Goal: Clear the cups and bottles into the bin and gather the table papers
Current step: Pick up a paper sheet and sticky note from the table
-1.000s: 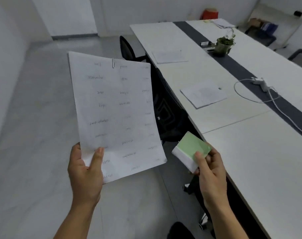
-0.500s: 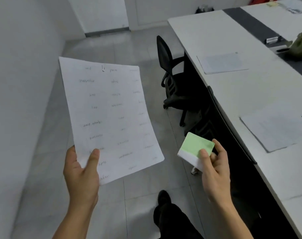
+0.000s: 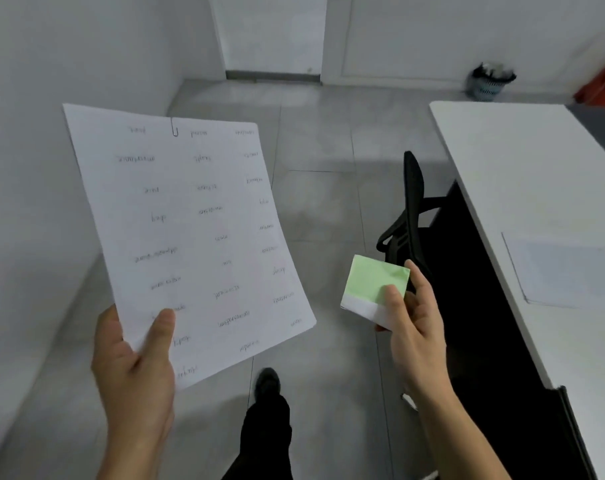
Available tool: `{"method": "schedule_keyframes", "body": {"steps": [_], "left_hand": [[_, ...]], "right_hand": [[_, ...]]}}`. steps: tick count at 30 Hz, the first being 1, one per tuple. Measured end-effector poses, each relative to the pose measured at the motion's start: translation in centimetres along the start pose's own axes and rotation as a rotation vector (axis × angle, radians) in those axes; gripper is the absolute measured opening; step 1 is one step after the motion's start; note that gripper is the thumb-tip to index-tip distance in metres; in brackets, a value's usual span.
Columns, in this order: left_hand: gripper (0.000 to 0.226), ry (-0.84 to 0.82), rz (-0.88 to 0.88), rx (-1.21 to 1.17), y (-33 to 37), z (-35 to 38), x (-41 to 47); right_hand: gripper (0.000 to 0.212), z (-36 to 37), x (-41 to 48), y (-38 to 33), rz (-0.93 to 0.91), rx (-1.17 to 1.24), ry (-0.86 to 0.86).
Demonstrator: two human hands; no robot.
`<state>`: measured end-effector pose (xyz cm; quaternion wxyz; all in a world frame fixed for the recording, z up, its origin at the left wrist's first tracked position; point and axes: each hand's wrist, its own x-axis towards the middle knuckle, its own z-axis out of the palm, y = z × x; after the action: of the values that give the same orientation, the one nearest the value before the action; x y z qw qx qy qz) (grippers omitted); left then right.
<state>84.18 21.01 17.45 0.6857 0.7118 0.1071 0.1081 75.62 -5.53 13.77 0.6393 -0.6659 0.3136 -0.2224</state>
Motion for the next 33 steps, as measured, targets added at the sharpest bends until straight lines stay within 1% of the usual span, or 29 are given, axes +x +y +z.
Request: {"method": "schedule_keyframes", "body": {"steps": [3,6,11,14,17,20,22,24,27,30,33], "left_hand": [[0.039,-0.045,-0.029,-0.017,0.7,6.2,8.4],[0.038,-0.135,-0.014,-0.008,2.8,13.3,16.1],[0.031,-0.285,0.024,0.029,4.9,26.2,25.3],[0.03,-0.361,0.019,0.03,4.5,34.4,29.5],[0.031,-0.407,0.03,0.056,3.8,43.4,33.5],[0.03,-0.425,0.03,0.067,4.5,51.8,37.4],[0.03,-0.433,0.059,0.08,6.1,56.6,40.0],[0.031,-0.422,0.098,0.078,7.4,60.9,42.9],[0.035,-0.395,0.106,0.062,8.4,66.4,46.9],[0.039,-0.378,0.077,0.038,7.7,72.1,51.0],[0.04,-0.397,0.078,0.009,6.3,79.3,55.3]], "right_hand": [[0.048,4.1,7.9,-1.9,0.022,0.015,0.029],[0.048,6.7,14.9,-4.8,0.023,0.016,0.096],[0.049,7.3,25.3,-7.2,0.015,0.073,0.253],[0.044,7.2,32.3,-6.7,0.03,0.102,0.34],[0.038,7.2,41.2,-5.4,0.057,0.118,0.413],[0.034,7.0,50.4,-6.2,0.083,0.165,0.404],[0.035,7.0,56.6,-8.0,0.074,0.168,0.399],[0.038,7.1,62.9,-9.9,0.073,0.159,0.373],[0.04,7.7,71.1,-12.0,0.083,0.177,0.346],[0.039,8.6,78.6,-12.8,0.091,0.19,0.324],[0.039,9.6,86.2,-12.6,0.095,0.193,0.344]]}}
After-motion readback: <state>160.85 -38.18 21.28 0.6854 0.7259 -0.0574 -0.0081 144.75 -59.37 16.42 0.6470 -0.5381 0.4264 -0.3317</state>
